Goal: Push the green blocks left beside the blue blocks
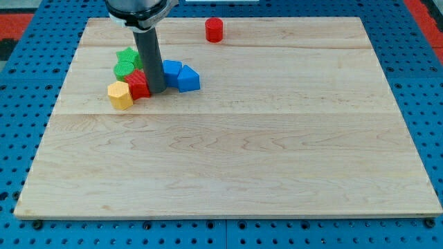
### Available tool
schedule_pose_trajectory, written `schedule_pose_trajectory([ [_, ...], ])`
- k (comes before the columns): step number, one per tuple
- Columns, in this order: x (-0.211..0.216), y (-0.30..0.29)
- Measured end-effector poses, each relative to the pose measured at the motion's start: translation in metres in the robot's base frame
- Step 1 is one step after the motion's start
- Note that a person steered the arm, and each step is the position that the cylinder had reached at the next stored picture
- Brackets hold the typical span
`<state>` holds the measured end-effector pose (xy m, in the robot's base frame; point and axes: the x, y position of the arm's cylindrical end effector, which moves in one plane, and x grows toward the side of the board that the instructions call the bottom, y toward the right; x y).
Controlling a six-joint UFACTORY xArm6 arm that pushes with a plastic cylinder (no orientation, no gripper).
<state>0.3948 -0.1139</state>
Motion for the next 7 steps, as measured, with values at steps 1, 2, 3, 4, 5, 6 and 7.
schedule_pose_trajectory([
  [1,0.021,0.022],
  [2,0.045,-0.010],
  [3,0.074,-0.068],
  [4,0.020,-0.131],
  [5,-0.018,-0.149],
  [6,-0.033,-0.123],
  [7,-0.029,-0.053],
])
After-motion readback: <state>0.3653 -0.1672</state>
